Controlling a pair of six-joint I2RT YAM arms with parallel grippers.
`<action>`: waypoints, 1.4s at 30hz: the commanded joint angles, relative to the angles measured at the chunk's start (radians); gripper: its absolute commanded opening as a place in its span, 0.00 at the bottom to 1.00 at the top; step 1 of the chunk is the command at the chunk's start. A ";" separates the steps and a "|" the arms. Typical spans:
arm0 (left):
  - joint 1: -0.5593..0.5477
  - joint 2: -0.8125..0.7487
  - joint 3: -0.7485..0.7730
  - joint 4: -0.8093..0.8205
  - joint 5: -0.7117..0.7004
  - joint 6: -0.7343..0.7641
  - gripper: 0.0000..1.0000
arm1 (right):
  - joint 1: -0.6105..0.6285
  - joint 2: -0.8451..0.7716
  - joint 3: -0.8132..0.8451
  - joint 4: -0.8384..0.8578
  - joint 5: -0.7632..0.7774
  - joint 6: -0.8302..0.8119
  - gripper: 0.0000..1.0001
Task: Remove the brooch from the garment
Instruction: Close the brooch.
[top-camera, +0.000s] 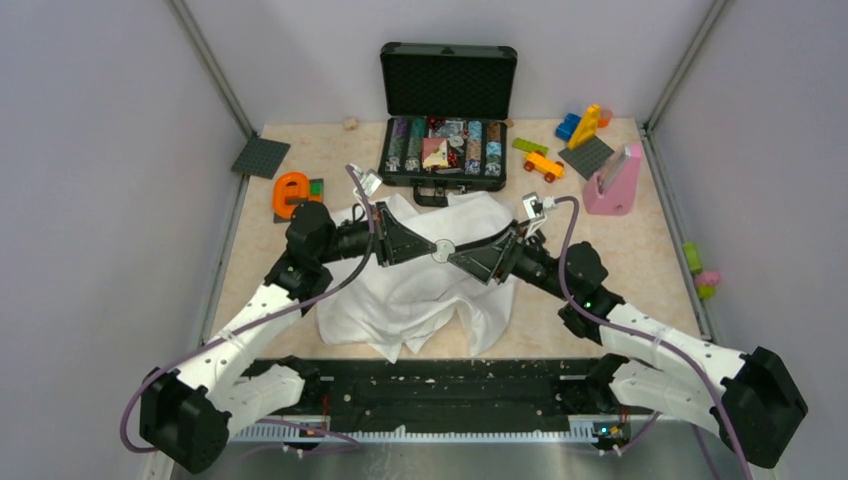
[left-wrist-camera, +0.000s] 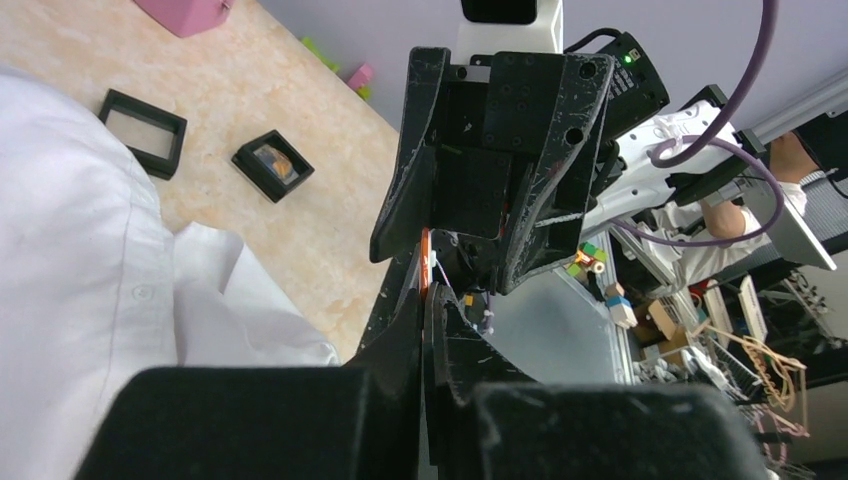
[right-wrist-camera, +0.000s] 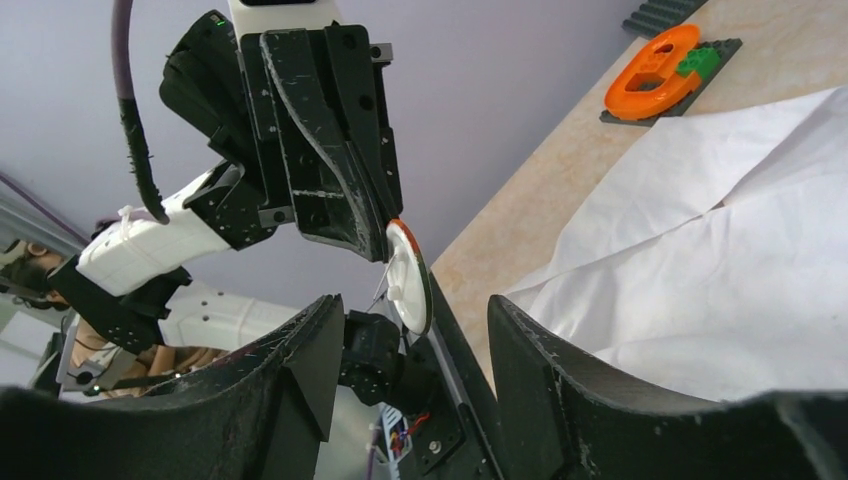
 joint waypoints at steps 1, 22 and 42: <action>0.005 0.020 -0.007 0.104 0.058 -0.045 0.00 | -0.008 0.012 0.057 0.066 -0.022 0.019 0.56; 0.006 0.027 -0.012 0.121 0.091 -0.048 0.00 | -0.008 0.054 0.059 0.111 -0.032 0.041 0.45; 0.005 0.019 0.000 0.072 0.095 -0.022 0.00 | -0.008 0.085 0.068 0.075 -0.026 0.005 0.33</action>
